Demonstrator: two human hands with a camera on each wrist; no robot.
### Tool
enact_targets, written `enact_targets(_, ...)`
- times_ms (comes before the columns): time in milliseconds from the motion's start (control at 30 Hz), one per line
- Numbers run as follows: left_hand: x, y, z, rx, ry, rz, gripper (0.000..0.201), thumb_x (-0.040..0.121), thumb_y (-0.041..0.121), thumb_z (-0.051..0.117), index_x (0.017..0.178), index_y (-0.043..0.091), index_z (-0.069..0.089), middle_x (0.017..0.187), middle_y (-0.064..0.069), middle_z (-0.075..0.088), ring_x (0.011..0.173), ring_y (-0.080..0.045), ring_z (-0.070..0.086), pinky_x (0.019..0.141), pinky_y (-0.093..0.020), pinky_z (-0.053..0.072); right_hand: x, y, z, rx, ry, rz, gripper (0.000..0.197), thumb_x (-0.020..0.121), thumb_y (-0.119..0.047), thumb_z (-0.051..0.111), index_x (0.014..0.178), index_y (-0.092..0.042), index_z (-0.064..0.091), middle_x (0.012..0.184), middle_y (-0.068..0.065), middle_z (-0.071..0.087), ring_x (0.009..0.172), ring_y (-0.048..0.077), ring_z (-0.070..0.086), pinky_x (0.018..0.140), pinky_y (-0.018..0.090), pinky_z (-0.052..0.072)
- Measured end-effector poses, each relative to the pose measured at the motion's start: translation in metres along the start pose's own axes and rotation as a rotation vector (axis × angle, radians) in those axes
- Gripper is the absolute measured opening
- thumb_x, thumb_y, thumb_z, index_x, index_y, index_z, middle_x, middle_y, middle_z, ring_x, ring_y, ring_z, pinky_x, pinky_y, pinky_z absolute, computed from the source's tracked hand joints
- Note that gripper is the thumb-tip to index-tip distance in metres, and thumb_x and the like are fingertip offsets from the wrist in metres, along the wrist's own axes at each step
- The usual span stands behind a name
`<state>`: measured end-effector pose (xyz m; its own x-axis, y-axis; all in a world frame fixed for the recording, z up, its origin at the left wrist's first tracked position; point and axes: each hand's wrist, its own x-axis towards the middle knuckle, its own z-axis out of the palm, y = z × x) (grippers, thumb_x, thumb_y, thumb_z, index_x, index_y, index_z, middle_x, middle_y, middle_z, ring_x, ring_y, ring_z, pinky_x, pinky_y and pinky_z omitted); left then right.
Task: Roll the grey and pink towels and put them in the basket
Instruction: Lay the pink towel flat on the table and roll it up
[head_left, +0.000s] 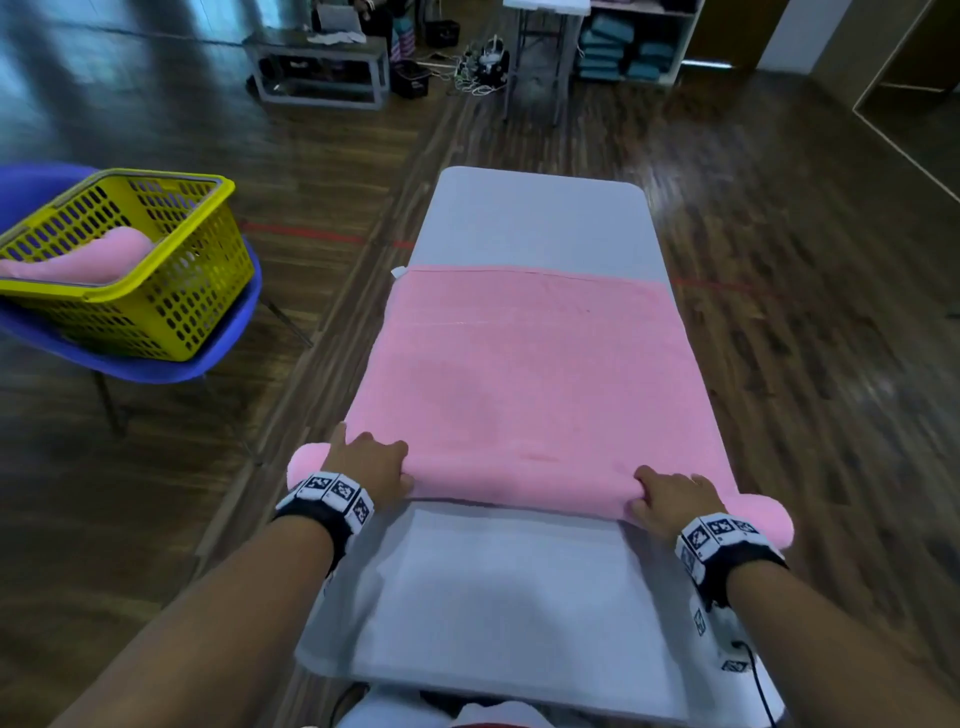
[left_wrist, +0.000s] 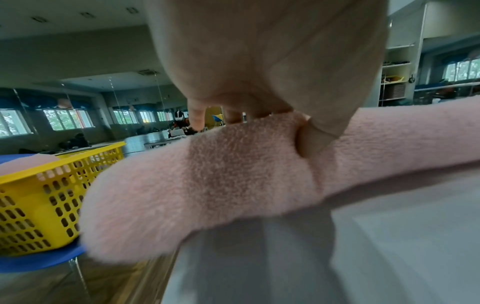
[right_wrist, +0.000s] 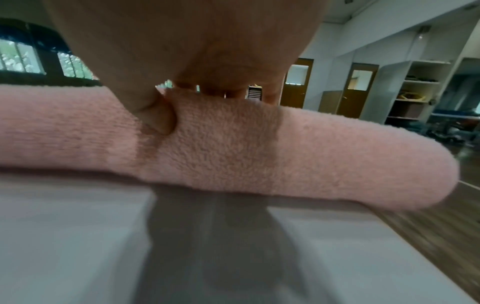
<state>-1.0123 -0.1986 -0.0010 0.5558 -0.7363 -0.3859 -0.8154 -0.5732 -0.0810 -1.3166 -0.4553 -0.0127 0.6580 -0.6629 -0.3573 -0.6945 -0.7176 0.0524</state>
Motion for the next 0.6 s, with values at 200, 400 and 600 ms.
enact_targets(200,-0.001,-0.002,0.007,0.056,0.253,0.038,0.049,0.089,0.035,0.044,0.138,0.033,0.036,0.13,0.001,0.054,0.119,-0.026,0.048,0.107,-0.05,0.027,-0.004,-0.002,0.001,-0.014,0.24,-0.001,0.033,0.092,-0.043,0.046,0.119,-0.023,0.052,0.118,0.004,0.058,0.098,0.026,0.057,0.085,0.034,0.044)
enact_targets(400,-0.017,0.0,0.044,0.064,0.125,0.099,0.065,0.086,0.046,0.047,0.146,0.032,0.026,0.15,0.004,0.036,0.135,-0.024,0.034,0.112,-0.054,0.016,-0.02,-0.006,0.029,-0.011,0.138,-0.065,0.059,0.086,-0.053,0.049,0.137,-0.025,0.041,0.136,-0.004,0.048,0.123,0.021,0.045,0.106,0.036,0.031)
enact_targets(600,0.009,-0.002,0.005,-0.04,0.062,0.038,0.034,0.085,0.043,0.041,0.114,0.028,0.048,0.105,-0.001,0.066,0.112,-0.025,0.052,0.11,-0.053,0.019,0.009,-0.005,-0.004,-0.007,0.03,-0.002,0.023,0.088,-0.039,0.041,0.105,-0.025,0.047,0.105,0.001,0.067,0.091,0.024,0.06,0.081,0.033,0.038)
